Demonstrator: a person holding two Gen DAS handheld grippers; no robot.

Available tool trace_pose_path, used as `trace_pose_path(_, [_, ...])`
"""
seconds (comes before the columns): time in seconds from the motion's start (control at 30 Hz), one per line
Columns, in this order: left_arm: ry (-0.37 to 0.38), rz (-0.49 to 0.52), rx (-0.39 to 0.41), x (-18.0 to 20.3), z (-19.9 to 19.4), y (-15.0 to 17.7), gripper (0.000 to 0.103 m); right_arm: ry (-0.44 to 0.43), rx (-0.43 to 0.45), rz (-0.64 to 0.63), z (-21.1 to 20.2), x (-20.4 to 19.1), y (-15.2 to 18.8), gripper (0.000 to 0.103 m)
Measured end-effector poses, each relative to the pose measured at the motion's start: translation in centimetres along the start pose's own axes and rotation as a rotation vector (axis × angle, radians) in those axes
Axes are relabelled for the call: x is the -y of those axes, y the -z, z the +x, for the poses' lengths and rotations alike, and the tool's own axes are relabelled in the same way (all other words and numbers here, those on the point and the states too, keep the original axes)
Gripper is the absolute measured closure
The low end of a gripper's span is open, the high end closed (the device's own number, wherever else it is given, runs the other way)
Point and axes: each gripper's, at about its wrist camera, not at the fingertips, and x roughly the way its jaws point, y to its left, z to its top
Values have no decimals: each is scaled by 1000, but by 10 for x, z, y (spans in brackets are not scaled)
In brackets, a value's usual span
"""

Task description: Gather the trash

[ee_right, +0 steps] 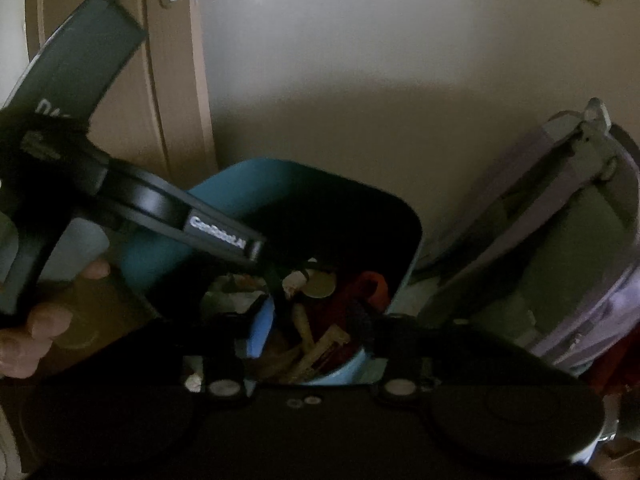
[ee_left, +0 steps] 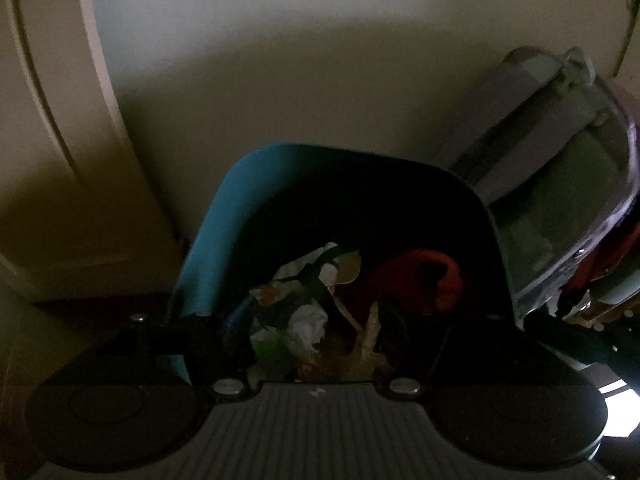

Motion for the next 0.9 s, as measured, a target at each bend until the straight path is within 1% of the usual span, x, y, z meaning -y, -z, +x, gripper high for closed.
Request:
trace_pose_path(0.03, [0,2,13,2,-1,-6,35,0,8,4,-6,0,2,57])
trace_pose_path(0.07, [0,4,29,2,-9,-1,35,-1,14,7,-15,-2,3,56])
trace_pose_path(0.1, [-2,5,41,2,-10,-5,35,-2,20,11,-23,-4,4,54])
trace_pose_path(0.23, [-19,10,87,1,-44,6,35,-5,49,16,-53,-6,8,50])
trace_pose_path(0.3, [-23,18,107,0,-60,16,35,-12,66,23,-70,-5,12,47])
trace_pose_path(0.4, [-37,29,141,-2,-86,33,35,-20,89,31,-90,-7,21,45])
trace_pose_path(0.5, [-55,46,181,-3,-110,50,30,-29,113,32,-105,-11,30,43])
trace_pose_path(0.6, [-72,70,212,-1,-129,69,30,-33,139,31,-122,-16,39,40])
trace_pose_path(0.73, [-66,71,262,-4,-159,97,30,-39,180,30,-144,-22,52,36])
trace_pose_path(0.8, [-66,69,277,-5,-169,109,27,-37,201,32,-153,-24,56,31])
trace_pose_path(0.83, [-69,73,284,-6,-174,116,26,-37,214,34,-159,-25,59,29])
trace_pose_path(0.9, [-77,81,297,-6,-182,128,26,-39,237,38,-171,-27,65,23])
